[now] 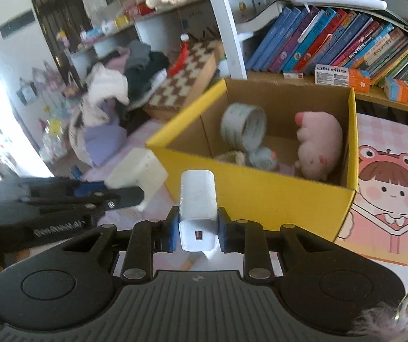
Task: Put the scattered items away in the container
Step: 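Lift and carry both chargers over the yellow box with both grippers, then open both grippers to release the chargers into the box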
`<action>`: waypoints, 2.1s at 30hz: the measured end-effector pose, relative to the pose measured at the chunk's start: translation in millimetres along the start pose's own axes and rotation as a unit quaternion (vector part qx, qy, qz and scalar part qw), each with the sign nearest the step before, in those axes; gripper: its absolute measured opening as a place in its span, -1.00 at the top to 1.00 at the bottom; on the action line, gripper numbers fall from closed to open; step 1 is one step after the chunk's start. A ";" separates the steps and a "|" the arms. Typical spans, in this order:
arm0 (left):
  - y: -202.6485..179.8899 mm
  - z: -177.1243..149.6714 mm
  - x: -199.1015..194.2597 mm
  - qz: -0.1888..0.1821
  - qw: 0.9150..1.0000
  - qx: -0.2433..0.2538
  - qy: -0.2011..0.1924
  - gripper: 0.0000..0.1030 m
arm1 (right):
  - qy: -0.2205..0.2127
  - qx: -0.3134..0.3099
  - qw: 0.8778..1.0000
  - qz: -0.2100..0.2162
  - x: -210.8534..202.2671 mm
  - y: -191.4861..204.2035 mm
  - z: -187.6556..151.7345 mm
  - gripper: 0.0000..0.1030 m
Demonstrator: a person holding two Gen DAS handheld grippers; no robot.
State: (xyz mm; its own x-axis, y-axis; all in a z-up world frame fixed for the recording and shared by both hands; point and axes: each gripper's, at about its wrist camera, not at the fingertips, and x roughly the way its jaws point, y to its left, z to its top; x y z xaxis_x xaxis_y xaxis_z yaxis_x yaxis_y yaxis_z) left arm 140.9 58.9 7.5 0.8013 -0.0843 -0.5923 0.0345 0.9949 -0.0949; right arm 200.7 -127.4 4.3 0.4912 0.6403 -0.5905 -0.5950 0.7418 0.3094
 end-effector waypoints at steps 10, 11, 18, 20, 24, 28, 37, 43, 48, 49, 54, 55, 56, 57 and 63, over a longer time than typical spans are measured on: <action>4.6 40.9 -7.5 -0.013 0.999 0.006 -0.041 0.57 | -0.058 0.005 0.998 0.022 -20.0 -8.0 48.8 0.52; 5.3 46.2 -6.7 -0.014 0.999 0.006 -0.046 0.57 | -0.063 0.008 0.998 0.019 -20.1 -11.9 55.9 0.53; -0.6 73.5 16.3 -0.026 0.998 0.015 -0.049 0.57 | -0.067 -0.010 0.997 -0.025 1.6 -38.3 95.8 0.53; -7.8 78.4 29.1 -0.034 0.998 0.030 -0.039 0.57 | -0.054 -0.019 0.998 -0.034 16.4 -46.4 105.1 0.53; -23.9 84.4 58.6 -0.048 0.997 0.054 -0.011 0.57 | -0.014 -0.037 0.997 -0.059 54.3 -63.3 121.8 0.53; -26.3 82.1 83.8 -0.052 0.997 0.045 0.027 0.57 | 0.035 -0.048 0.995 -0.078 96.9 -79.6 134.4 0.53; -30.1 78.2 126.6 -0.059 0.993 0.034 0.096 0.58 | 0.138 -0.056 0.987 -0.056 167.5 -116.7 146.3 0.53; -36.2 76.7 136.0 -0.059 0.990 0.050 0.119 0.58 | 0.168 -0.061 0.983 -0.038 191.7 -125.0 150.5 0.53; -41.2 75.4 143.9 -0.060 0.987 0.064 0.137 0.58 | 0.195 -0.072 0.978 -0.027 212.1 -117.9 149.4 0.53; -42.2 75.2 145.5 -0.060 0.986 0.067 0.141 0.58 | 0.200 -0.072 0.977 -0.026 215.8 -116.9 149.1 0.53; -46.0 75.6 151.6 -0.057 0.984 0.077 0.150 0.58 | 0.210 -0.081 0.974 -0.031 227.5 -107.9 148.2 0.52; -45.3 76.7 151.9 -0.057 0.984 0.076 0.149 0.58 | 0.206 -0.081 0.975 -0.032 226.6 -107.1 148.9 0.52; -44.6 77.8 152.2 -0.057 0.984 0.075 0.148 0.58 | 0.201 -0.080 0.976 -0.032 224.9 -106.8 149.8 0.47; -43.9 78.6 152.0 -0.057 0.985 0.074 0.147 0.58 | 0.197 -0.078 0.977 -0.031 223.3 -106.5 150.8 0.22; -40.3 82.3 154.5 -0.052 0.986 0.065 0.142 0.58 | 0.157 -0.053 0.986 -0.025 193.6 -116.8 162.1 -0.03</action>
State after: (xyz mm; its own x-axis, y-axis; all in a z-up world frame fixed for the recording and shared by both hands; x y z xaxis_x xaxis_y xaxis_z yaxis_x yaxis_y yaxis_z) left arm 312.4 10.3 -14.3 0.5905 -0.1799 -0.7867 0.1992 0.9772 -0.0740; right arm 468.4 -57.8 -25.3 0.3115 0.4976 -0.8095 -0.6457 0.7359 0.2039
